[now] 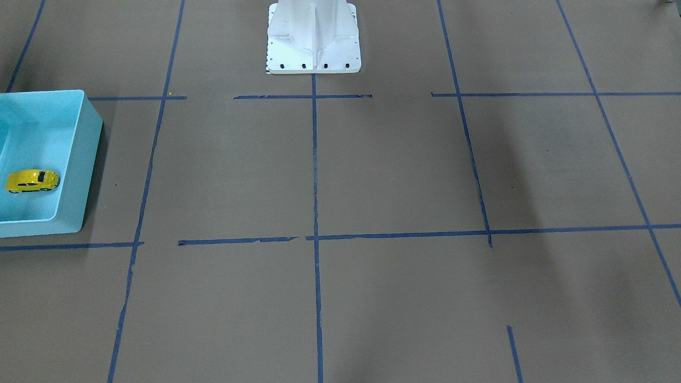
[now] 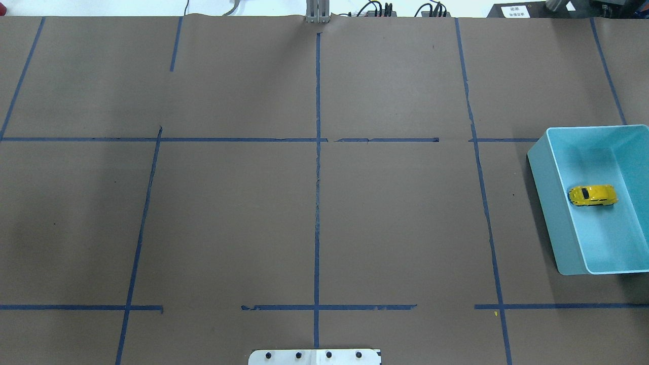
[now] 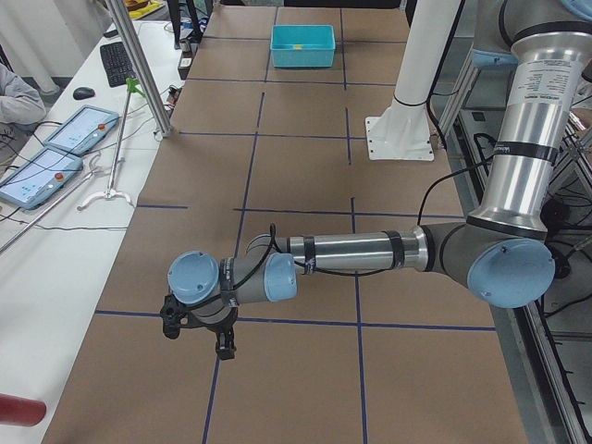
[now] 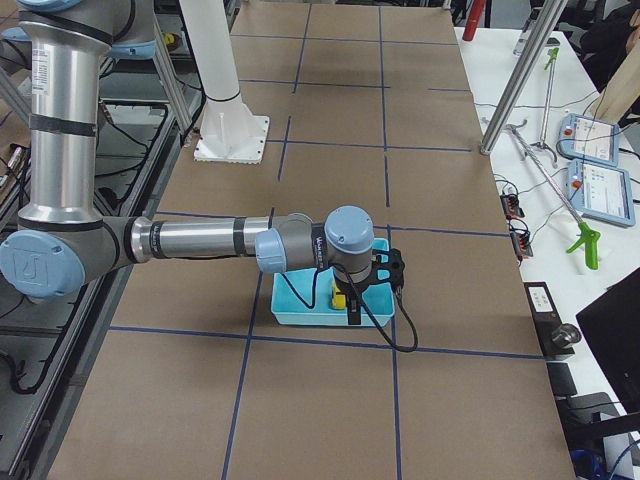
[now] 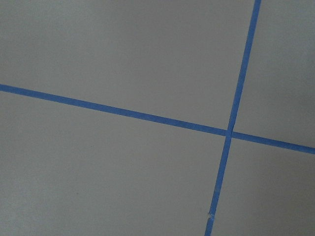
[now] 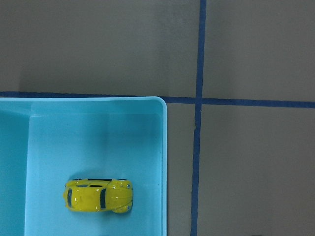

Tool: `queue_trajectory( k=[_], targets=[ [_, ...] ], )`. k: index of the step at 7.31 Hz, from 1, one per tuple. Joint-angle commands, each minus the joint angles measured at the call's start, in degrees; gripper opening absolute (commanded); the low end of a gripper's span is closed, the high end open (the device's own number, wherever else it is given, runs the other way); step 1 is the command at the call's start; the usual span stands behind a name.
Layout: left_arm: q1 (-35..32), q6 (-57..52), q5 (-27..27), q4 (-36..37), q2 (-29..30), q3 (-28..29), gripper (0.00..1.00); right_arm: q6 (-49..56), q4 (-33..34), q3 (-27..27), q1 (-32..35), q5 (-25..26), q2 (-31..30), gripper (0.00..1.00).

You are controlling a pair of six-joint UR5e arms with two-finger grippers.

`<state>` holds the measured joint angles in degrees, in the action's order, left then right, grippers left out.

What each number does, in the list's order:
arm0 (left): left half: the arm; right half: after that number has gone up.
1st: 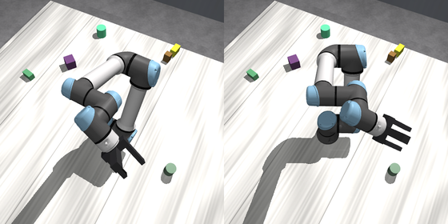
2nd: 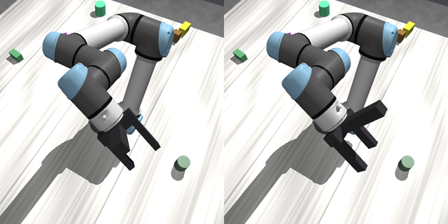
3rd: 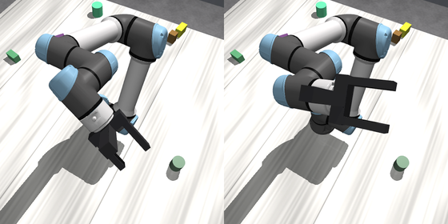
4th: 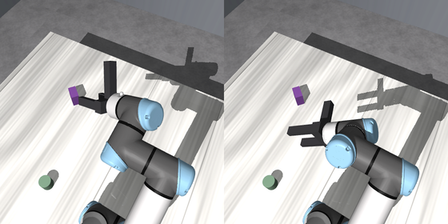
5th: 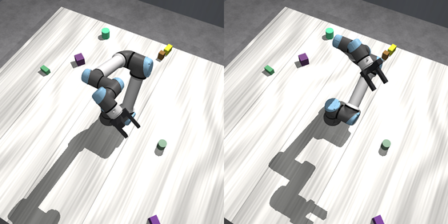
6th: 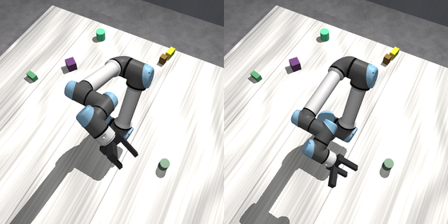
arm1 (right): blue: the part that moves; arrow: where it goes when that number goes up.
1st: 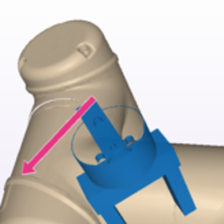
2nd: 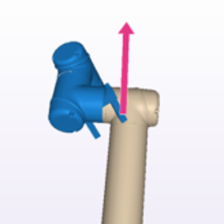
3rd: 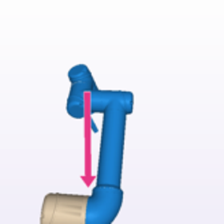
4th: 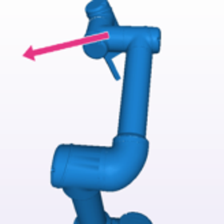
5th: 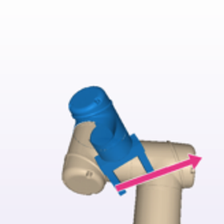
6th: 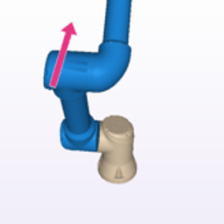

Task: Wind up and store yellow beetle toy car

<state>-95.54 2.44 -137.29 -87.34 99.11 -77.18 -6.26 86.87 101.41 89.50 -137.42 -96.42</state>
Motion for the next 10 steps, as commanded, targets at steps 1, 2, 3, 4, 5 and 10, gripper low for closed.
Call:
queue_trajectory(
  k=[1, 2, 3, 4, 5, 10],
  targets=[
    [0.53, -0.07, 0.00, -0.02, 0.04, -0.43, 0.99, -0.25, 10.20, 2.02, 2.77, -0.48, 1.14, 1.00],
    [0.53, -0.15, 0.00, -0.02, 0.04, -0.60, 0.99, -0.33, 13.21, 2.82, 2.78, 0.39, 2.54, 1.00],
    [0.97, -0.24, 0.00, -0.02, -0.05, -0.60, 0.99, 0.80, 13.85, 3.17, 2.87, 2.40, 2.46, 1.00],
    [2.10, -0.24, 0.09, -0.02, 0.03, -0.78, 0.99, 2.11, 13.68, 3.35, 2.78, 4.16, 2.55, 1.00],
    [2.11, -0.24, 0.00, 0.06, 0.04, -0.95, 0.99, 4.65, 13.68, 3.44, 2.78, 5.40, 2.38, 1.00],
    [2.20, -0.24, 0.35, -0.02, -0.05, -2.36, 0.99, 4.59, 12.19, 2.48, 2.70, 4.80, 0.09, 1.00]
  ],
)
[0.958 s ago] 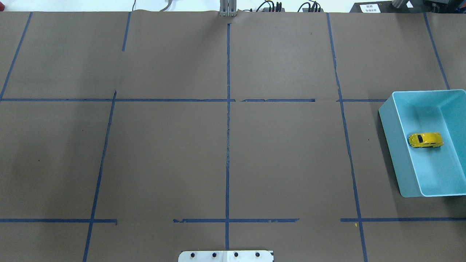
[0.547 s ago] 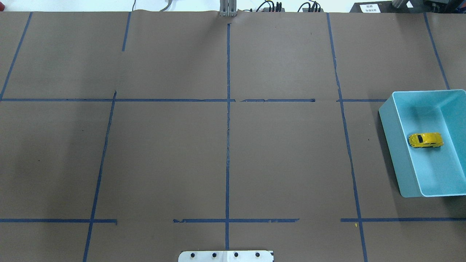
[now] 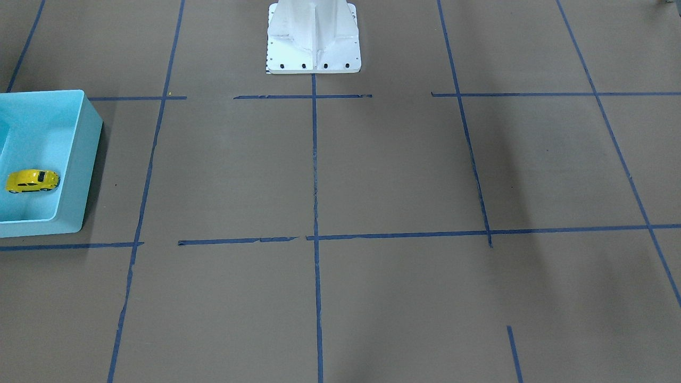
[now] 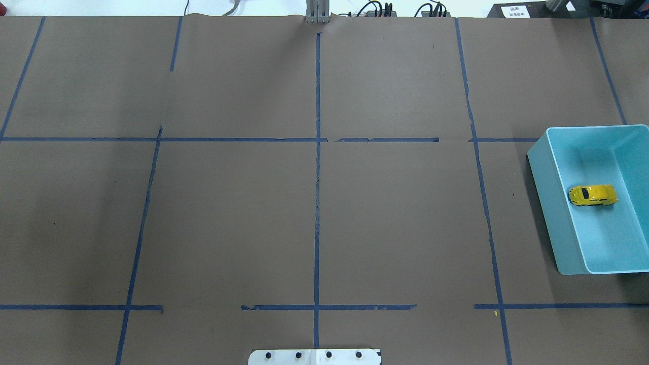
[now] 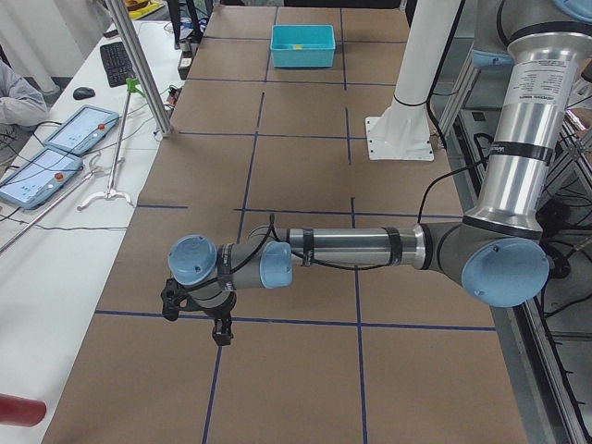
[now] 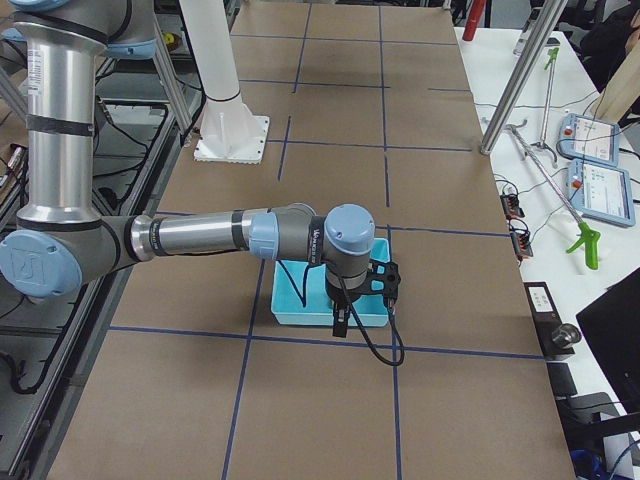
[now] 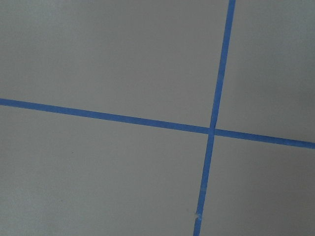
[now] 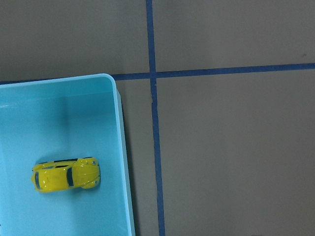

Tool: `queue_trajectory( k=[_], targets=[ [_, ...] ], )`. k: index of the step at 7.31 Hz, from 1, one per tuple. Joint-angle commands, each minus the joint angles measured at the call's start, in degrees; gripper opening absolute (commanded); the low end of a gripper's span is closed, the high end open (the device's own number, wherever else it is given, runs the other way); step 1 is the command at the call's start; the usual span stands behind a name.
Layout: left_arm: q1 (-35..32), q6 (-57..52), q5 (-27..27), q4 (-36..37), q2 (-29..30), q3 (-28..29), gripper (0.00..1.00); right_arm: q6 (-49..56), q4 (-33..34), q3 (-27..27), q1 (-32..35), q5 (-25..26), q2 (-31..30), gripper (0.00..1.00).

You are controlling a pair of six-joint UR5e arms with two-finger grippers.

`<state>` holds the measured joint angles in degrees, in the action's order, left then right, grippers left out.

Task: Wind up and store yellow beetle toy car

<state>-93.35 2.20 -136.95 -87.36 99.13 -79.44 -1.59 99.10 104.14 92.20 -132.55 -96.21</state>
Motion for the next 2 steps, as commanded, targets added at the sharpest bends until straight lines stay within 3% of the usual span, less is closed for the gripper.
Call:
queue_trajectory(
  k=[1, 2],
  targets=[
    [0.09, 0.00, 0.02, 0.00, 0.01, -0.10, 0.99, -0.17, -0.05, -0.25, 0.00, -0.08, -0.12, 1.00],
    [0.10, 0.00, -0.07, 0.00, -0.07, -0.10, 0.99, -0.17, -0.05, -0.25, 0.08, -0.08, -0.12, 1.00]
  ],
)
